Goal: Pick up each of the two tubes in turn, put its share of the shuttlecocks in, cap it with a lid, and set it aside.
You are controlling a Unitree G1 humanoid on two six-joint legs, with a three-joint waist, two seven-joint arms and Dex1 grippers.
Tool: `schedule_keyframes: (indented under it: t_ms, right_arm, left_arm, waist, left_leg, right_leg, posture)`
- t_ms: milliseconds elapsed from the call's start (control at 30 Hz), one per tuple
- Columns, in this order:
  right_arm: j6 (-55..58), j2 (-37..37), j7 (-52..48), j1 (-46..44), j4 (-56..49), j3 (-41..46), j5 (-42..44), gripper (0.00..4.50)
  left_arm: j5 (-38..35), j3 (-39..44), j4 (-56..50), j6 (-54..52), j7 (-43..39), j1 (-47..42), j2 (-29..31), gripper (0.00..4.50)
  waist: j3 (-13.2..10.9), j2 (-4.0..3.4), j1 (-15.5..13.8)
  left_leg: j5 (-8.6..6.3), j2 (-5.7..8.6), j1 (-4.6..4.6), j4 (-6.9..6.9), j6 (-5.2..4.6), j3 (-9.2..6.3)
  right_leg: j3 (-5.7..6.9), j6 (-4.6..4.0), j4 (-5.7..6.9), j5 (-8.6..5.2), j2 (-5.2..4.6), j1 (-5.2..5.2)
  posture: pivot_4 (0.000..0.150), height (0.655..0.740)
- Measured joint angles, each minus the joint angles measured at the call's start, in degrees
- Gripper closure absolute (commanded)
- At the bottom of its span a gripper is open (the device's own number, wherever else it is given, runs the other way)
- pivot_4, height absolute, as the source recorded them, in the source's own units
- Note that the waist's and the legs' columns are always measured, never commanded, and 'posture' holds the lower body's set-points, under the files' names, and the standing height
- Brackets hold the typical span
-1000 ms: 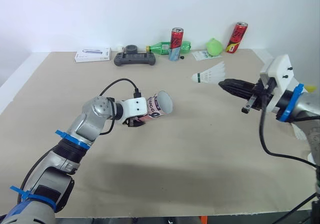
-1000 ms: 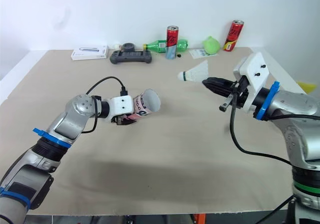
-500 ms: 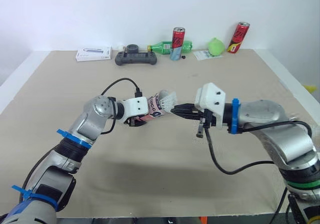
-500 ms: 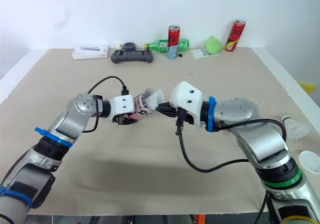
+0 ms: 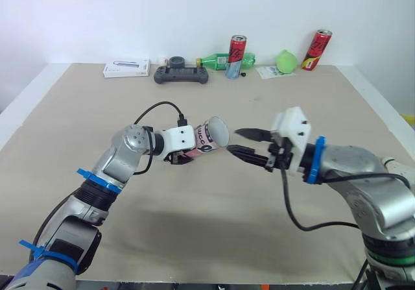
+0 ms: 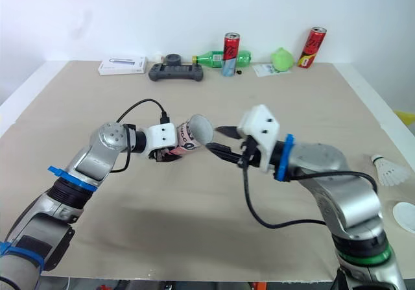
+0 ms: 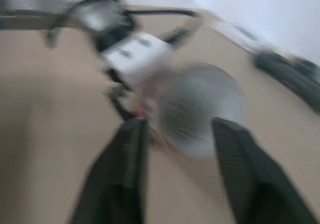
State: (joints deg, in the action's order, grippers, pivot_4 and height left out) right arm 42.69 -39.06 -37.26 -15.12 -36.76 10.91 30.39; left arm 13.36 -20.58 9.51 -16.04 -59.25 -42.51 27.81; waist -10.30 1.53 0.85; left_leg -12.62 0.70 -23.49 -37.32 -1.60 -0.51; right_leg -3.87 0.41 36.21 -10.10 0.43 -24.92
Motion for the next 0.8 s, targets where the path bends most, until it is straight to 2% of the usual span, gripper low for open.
schedule_keyframes:
  t_ms: [67, 100, 133, 367, 667, 800]
  right_arm:
    - [0.9, 0.9, 4.7, 6.1, -0.5, 8.0, -1.6, 0.17]
    - [1.2, 1.2, 7.2, 8.3, -0.1, 11.8, -3.1, 0.07]
    - [1.1, 1.2, 10.6, 11.4, 0.9, 17.6, -5.9, 0.07]
    - [3.5, 4.1, 18.9, 19.8, 7.3, 30.0, -10.8, 0.07]
    - [8.3, 5.4, 26.5, 16.7, 17.4, 31.5, -13.4, 0.07]
    - [7.1, 5.4, 27.7, 10.8, 25.8, 29.8, -13.8, 0.07]
  left_arm:
    - [0.0, 0.0, 0.0, 0.0, 0.0, 0.1, 0.0, 1.4]
    - [0.0, 0.0, 0.0, -0.1, 0.0, 0.1, 0.0, 1.4]
    - [0.1, 0.1, 0.2, -0.1, 0.0, 0.3, 0.1, 1.4]
    - [0.1, 0.0, 0.6, 0.0, -0.1, 0.3, -0.4, 1.4]
    - [0.1, 0.0, 1.0, 0.8, -0.2, 0.4, -0.9, 1.4]
    - [0.2, 0.0, 1.0, 0.9, -0.2, 0.5, -0.8, 1.4]
  waist:
    - [0.0, -0.01, 0.1]
    - [0.0, -0.01, 0.2]
    - [0.0, -0.05, 0.3]
    - [0.1, -0.21, 0.4]
    - [0.3, -0.46, 0.4]
    - [0.3, -0.46, 0.6]
  left_leg:
    - [-0.01, 0.02, 0.01, 0.01, -0.02, 0.01]
    - [-0.01, 0.04, 0.05, 0.0, -0.01, 0.04]
    - [-0.01, 0.06, 0.14, 0.0, -0.02, 0.14]
    - [-0.01, 0.05, 0.22, -0.06, -0.02, 0.15]
    - [-0.01, 0.3, 0.2, -0.04, -0.03, 0.17]
    - [-0.02, 0.31, 0.23, -0.05, -0.06, 0.18]
  right_leg:
    - [-0.05, 0.02, -0.01, 0.01, -0.06, -0.01]
    - [-0.08, 0.04, -0.01, 0.03, -0.12, -0.03]
    - [-0.07, 0.06, 0.0, 0.04, -0.19, 0.0]
    - [-0.04, 0.06, -0.03, 0.04, -0.2, 0.1]
    - [-0.06, 0.07, -0.06, 0.04, -0.38, 0.14]
    - [-0.08, 0.1, -0.08, 0.04, -0.4, 0.17]
  posture:
    - [0.15, 0.7377]
    - [0.15, 0.7377]
    - [0.15, 0.7377]
    - [0.15, 0.7377]
    - [0.15, 0.7377]
    - [0.15, 0.7377]
